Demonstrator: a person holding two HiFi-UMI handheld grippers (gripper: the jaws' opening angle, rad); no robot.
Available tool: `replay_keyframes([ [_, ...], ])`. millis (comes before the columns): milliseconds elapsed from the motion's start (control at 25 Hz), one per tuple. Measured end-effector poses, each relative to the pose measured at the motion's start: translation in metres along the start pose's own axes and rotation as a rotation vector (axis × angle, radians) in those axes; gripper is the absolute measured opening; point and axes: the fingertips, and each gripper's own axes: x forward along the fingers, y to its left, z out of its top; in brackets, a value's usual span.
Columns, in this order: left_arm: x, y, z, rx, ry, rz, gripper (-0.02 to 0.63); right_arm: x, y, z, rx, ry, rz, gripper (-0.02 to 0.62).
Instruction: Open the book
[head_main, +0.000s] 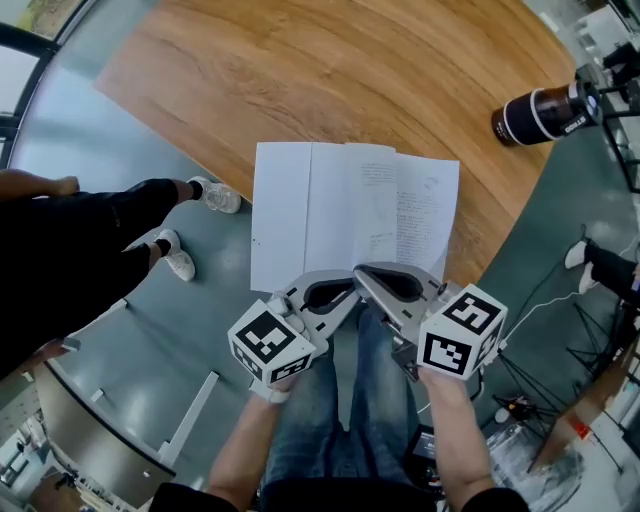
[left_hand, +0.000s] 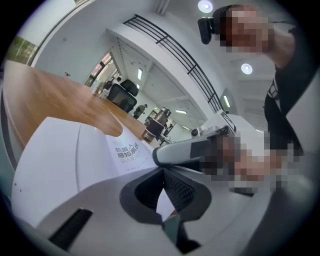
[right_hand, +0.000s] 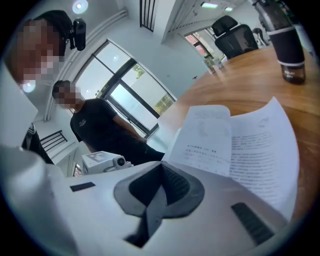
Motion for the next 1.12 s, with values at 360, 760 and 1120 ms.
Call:
replay_keyframes([
  [360,-0.069,0.028,0.005,-0.040,-0.047,0.085,0.008,0.049,0.051,0.005,-0.001,-0.035,0.189,-0.014],
  [760,-0.182,0.109,-0.014,-0.099,-0.058,0.364,0.006,0.122,0.074,-0.031,-0.036,0.059,0.257,-0.014],
  [1120,-0.145,0.087,0.008,-0.007,-0.021,0.280,0.006,0.095,0.068,-0.015,-0.005,-0.042,0.270,-0.014],
])
